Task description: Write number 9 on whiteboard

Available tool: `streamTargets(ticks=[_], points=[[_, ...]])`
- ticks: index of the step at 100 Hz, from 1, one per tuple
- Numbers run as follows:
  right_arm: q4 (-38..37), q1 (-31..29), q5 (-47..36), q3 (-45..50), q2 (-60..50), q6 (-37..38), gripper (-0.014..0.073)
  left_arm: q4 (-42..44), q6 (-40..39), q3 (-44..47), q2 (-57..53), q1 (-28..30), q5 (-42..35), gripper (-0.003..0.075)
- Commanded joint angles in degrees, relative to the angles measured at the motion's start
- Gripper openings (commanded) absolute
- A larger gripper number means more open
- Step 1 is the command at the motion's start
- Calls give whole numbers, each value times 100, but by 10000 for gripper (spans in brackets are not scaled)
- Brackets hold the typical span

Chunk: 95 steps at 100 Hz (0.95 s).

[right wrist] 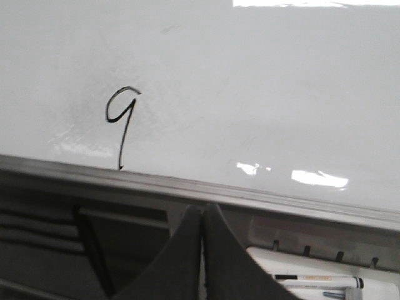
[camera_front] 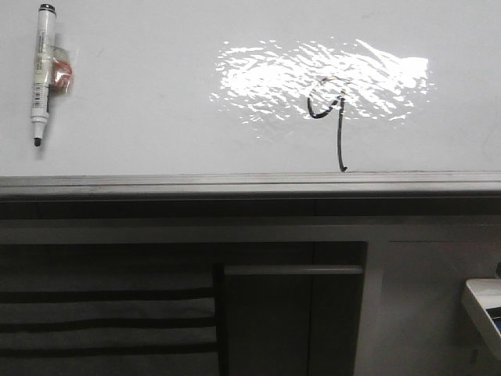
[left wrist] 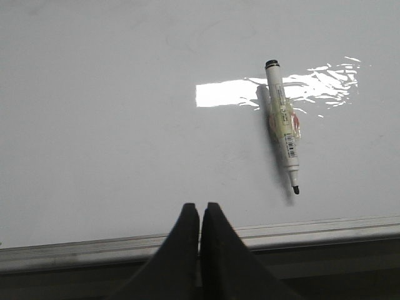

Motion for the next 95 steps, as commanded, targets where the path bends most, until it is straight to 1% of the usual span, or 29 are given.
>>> streamTargets(ticks=[1,10,20,29,32,34,47,95], points=[[-76,-225,-1281,524,-246,-31,-72,-58,3,149,-146,14,-486,-20],[-76,-247,-1987,1152,-480,-31,-72,-58,3,149,-146,14,-486,-20],[-64,-247,-2992,1864,-665,-31,-72,-58,3,149,-146,14,-486,-20],[-53,-247,-3601,2296,-827,-31,-72,-58,3,149,-146,14,-486,-20],[-53,-247,-3345,2239,-827,-31,-72,-58,3,149,-146,14,-486,-20],[-53,-247,-3317,2226,-827,-31,-72,-58,3,149,-146,14,-486,-20],[-53,-247,-3493,2268,-827,-31,-72,-58,3,149,-146,14,-486,-20],[-53,-250,-3483,2268,-827,-31,-72,-58,3,149,-146,14,-486,-20]])
